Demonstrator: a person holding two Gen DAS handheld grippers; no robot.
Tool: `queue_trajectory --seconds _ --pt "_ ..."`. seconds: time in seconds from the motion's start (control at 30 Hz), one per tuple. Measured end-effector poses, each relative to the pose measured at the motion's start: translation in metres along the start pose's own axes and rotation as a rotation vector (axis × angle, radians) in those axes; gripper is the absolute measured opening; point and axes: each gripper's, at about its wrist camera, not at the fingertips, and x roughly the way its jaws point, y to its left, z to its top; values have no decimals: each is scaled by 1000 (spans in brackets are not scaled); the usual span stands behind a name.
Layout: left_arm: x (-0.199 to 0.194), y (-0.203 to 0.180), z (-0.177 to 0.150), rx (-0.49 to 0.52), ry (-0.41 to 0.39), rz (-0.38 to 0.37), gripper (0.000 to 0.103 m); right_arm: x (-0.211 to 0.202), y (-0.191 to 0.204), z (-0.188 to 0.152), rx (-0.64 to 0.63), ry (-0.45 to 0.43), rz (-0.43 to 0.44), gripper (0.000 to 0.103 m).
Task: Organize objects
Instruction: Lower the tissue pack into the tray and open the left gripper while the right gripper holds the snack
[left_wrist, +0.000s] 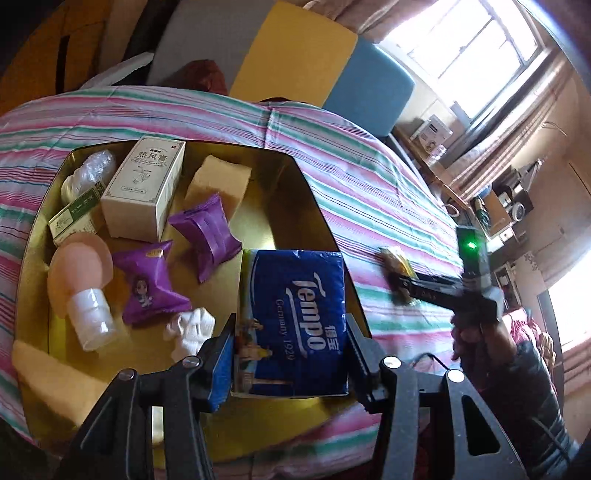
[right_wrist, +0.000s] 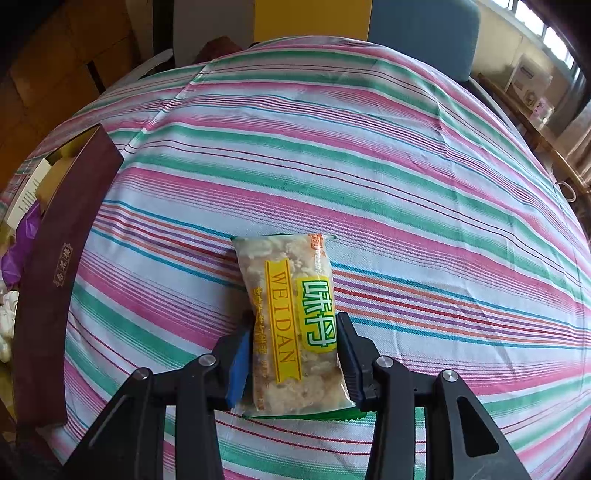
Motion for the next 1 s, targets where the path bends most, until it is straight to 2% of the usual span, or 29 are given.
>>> queue_trajectory --seconds 0.13,0.33,0.73,1.0 --pt "30 7 13 -46 56 37 53 3 -1 3 -1 1 1 45" --pt "60 0 20 -7 114 79 53 3 7 3 0 2 4 45" --pt "94 -2 42 -6 121 160 53 7 9 7 -3 3 1 45" --pt "89 -3 45 -1 122 143 57 8 9 7 -2 3 2 45"
